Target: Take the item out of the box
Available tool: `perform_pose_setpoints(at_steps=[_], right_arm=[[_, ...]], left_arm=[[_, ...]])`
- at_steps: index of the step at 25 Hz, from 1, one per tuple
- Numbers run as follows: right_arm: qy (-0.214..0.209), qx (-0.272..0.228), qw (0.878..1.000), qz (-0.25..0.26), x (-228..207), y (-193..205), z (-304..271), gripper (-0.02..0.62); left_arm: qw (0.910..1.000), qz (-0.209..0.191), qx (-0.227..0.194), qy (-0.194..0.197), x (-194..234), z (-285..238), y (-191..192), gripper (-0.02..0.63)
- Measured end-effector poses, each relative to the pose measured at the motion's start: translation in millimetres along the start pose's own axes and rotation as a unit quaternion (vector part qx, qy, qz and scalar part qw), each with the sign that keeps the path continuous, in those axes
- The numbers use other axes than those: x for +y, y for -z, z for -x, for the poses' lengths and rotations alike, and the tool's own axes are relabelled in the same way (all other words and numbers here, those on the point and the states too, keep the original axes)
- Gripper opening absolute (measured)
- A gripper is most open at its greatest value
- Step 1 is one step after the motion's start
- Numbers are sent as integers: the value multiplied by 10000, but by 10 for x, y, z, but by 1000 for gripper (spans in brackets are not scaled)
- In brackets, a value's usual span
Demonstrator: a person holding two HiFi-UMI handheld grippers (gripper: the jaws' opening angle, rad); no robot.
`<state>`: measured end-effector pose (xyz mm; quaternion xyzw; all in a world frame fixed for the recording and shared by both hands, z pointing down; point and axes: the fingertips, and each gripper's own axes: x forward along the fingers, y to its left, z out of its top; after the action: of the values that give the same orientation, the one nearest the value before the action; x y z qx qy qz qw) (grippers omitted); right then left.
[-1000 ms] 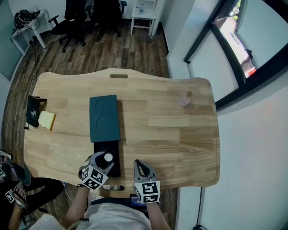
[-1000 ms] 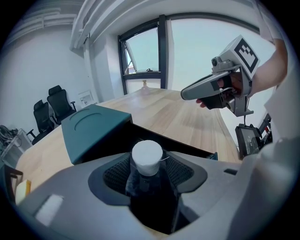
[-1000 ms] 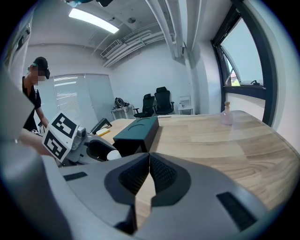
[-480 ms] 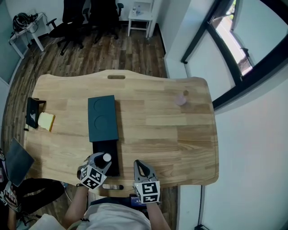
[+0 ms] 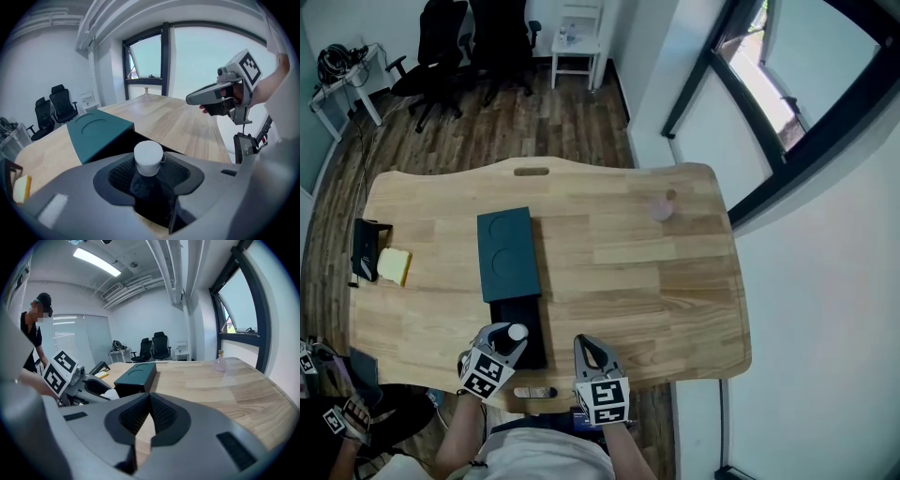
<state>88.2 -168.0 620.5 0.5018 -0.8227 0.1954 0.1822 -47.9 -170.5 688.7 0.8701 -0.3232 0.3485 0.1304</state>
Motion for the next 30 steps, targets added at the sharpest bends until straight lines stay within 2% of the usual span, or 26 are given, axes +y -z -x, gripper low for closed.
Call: perform_pose_setpoints(at_steps=[4,11,16,20,26,30], right_arm=[[50,-123,9999,-28,82,-79,45,5],[116,-316,9994,107,196,-255,125,5],[190,-677,9975,-65,252,-474,194,5],[280,-943,9951,86,323,-705,276,5],[367,-1374,9897,177,395,-928,455,5],[290,-1430,9887,344,436,-1005,507,5]], left_arm=[[9979,445,-471,-22,80,211,-165,181],[9896,827,-1152,-223,233,456,-455,178],[9872,722,-1389,-314,277,689,-611,178],[9831,634,-1687,-319,274,883,-800,178],[9713,611,-2256,-433,258,1197,-1089,178],[9651,619,-2485,-546,266,1337,-1193,178]])
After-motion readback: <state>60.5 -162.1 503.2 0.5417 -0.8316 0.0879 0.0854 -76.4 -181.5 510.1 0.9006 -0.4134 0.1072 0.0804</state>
